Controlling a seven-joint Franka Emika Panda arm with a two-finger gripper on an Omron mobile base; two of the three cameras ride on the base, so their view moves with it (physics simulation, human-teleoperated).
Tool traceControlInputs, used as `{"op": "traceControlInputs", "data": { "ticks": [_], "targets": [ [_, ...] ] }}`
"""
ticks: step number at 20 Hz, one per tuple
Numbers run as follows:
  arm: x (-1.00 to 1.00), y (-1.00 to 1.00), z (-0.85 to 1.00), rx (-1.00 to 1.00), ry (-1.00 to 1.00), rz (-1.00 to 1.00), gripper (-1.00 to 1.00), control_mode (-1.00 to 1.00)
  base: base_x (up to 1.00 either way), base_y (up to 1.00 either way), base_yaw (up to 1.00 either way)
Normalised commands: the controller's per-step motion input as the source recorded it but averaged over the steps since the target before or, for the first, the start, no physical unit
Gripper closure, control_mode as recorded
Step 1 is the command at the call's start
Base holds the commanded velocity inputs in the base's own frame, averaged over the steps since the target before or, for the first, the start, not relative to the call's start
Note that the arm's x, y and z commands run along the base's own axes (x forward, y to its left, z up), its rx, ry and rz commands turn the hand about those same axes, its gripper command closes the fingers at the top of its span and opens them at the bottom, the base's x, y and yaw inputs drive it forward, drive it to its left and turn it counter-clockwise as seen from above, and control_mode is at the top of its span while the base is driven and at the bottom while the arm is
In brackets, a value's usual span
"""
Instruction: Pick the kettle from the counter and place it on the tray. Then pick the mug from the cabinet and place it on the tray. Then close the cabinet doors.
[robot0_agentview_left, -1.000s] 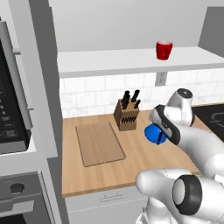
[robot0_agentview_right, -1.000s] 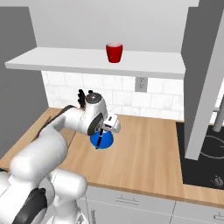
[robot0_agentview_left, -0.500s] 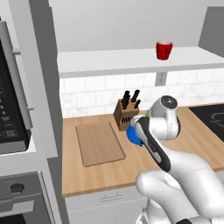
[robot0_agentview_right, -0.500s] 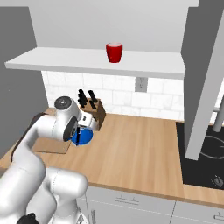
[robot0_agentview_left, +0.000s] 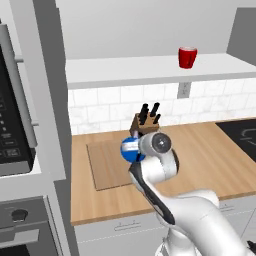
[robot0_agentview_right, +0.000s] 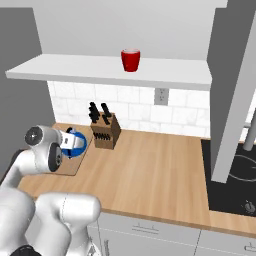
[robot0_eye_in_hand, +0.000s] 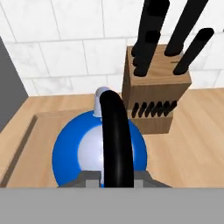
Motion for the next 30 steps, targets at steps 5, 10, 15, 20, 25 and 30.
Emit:
{"op": "traceControlInputs", "data": {
  "ticks": [5,10,15,20,25,30],
  "targets": [
    [0.37,0.78,0.16,0.0,-0.01,0.0,1.0,-1.0,0.0,0.0,0.0],
    [0.35,0.57,0.18,0.0,0.1,0.0,1.0,-1.0,0.0,0.0,0.0],
    [0.27,0.33,0.03,0.0,0.08,0.0,1.0,-1.0,0.0,0.0,0.0],
    [0.18,0.25,0.0,0.0,-0.04,0.01,1.0,-1.0,0.0,0.0,0.0],
    [0.18,0.1,0.0,0.0,-0.13,0.04,1.0,-1.0,0.0,0.0,0.0],
    [0.25,0.0,0.0,0.0,-0.11,0.1,1.0,-1.0,0.0,0.0,0.0]
  ]
}}
